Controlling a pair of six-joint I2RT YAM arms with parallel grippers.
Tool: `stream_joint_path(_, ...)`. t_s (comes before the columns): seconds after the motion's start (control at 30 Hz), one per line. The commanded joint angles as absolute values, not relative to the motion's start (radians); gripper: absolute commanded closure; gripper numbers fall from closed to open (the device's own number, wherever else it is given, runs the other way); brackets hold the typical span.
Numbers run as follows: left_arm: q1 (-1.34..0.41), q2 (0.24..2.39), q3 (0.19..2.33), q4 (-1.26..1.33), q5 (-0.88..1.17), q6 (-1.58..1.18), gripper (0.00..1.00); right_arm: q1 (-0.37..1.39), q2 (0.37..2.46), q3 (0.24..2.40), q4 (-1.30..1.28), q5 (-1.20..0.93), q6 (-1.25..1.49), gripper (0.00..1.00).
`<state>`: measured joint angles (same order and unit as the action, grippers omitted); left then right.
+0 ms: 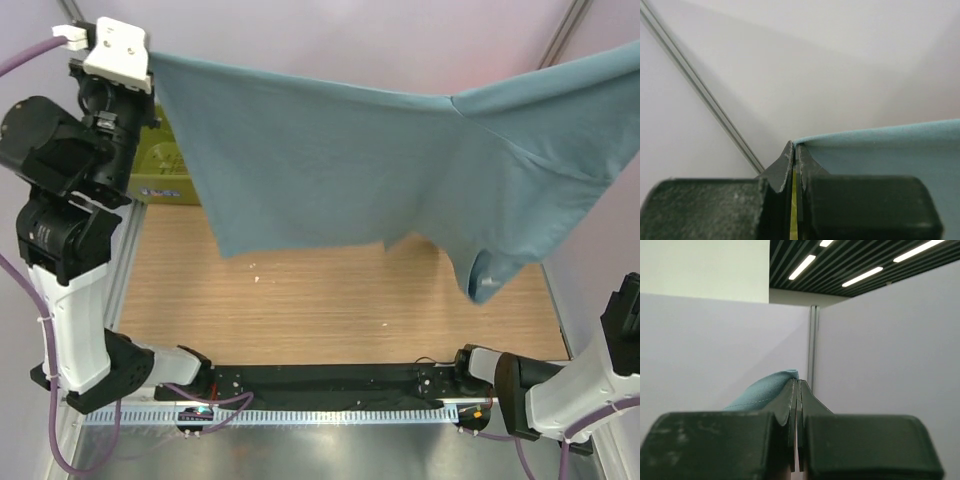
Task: Fold and stack the t-shirts
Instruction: Flatten the tshirt out
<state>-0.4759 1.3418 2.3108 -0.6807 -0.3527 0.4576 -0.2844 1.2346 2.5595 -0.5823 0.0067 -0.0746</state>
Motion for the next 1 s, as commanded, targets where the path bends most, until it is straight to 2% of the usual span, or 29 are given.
stream_joint_path(0.0, -0.471, 1.373, 2.413, -0.624, -0.365, 0.512, 1.0, -0.291, 1.33, 2.586, -0.48, 0.087, -0.166, 0.99)
stream_joint_path(0.13, -0.471, 1.387, 2.387, -0.539, -0.391, 0.592, 1.0, -0.291, 1.38, 2.586, -0.365, 0.113, -0.209, 0.99)
stream_joint_path(0.33, -0.471, 1.399, 2.211, -0.502, -0.417, 0.632, 1.0, -0.291, 1.473, 2.51, -0.301, 0.065, -0.242, 0.99)
stream_joint_path(0.63, -0.434, 1.44, 1.783, -0.46, -0.384, 0.577, 1.0, -0.258, 1.48, 1.949, -0.282, -0.208, -0.296, 0.99)
stream_joint_path(0.8, -0.362, 1.55, 1.594, -0.391, -0.321, 0.565, 1.0, -0.196, 1.575, 1.711, -0.287, -0.218, -0.393, 0.99)
stream_joint_path(0.87, -0.341, 1.612, 1.563, -0.374, -0.304, 0.565, 1.0, -0.17, 1.636, 1.712, -0.281, -0.198, -0.413, 0.99)
stream_joint_path(0.97, -0.308, 1.75, 1.614, -0.351, -0.293, 0.557, 1.0, -0.135, 1.817, 1.851, -0.336, -0.149, -0.428, 0.99)
